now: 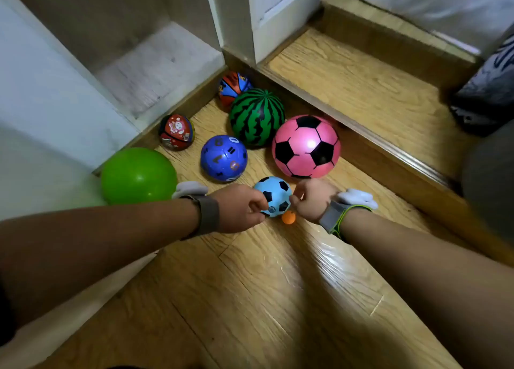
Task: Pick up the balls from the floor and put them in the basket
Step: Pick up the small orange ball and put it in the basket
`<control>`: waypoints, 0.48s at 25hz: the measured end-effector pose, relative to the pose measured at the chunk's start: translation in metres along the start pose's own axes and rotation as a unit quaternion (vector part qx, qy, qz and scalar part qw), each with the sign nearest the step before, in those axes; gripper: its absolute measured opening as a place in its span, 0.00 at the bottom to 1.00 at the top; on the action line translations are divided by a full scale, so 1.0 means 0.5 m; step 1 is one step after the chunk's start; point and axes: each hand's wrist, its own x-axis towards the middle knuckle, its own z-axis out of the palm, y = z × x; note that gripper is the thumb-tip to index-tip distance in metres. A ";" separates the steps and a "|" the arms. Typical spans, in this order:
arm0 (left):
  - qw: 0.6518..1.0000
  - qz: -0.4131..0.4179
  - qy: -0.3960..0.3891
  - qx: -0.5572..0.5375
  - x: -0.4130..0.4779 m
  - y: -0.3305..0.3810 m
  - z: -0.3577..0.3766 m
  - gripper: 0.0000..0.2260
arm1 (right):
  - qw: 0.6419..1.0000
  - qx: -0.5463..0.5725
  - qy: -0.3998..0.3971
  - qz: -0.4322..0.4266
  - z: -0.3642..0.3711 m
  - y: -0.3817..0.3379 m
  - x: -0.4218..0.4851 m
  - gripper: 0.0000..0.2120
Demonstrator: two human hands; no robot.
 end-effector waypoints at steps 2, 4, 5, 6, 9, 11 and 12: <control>1.000 0.011 -0.007 0.018 0.033 -0.018 0.026 0.10 | 1.000 -0.011 0.003 0.001 0.037 0.011 0.023 0.14; 1.000 -0.027 0.004 -0.008 0.067 -0.030 0.055 0.09 | 0.999 -0.026 -0.029 0.012 0.064 0.015 0.036 0.15; 0.999 -0.036 0.002 -0.020 0.086 -0.030 0.074 0.09 | 0.997 -0.041 -0.057 0.013 0.079 0.018 0.045 0.15; 0.999 -0.039 -0.008 -0.015 0.105 -0.025 0.096 0.09 | 0.995 -0.054 -0.084 0.019 0.092 0.026 0.055 0.14; 0.996 -0.008 -0.063 0.069 0.137 -0.019 0.160 0.09 | 0.993 -0.039 -0.100 0.057 0.113 0.058 0.094 0.11; 0.990 0.006 -0.086 0.110 0.134 -0.023 0.195 0.12 | 0.992 -0.023 -0.112 0.061 0.130 0.064 0.100 0.11; 0.989 0.002 -0.092 0.118 0.133 -0.031 0.212 0.13 | 0.990 -0.019 -0.129 0.058 0.144 0.063 0.097 0.14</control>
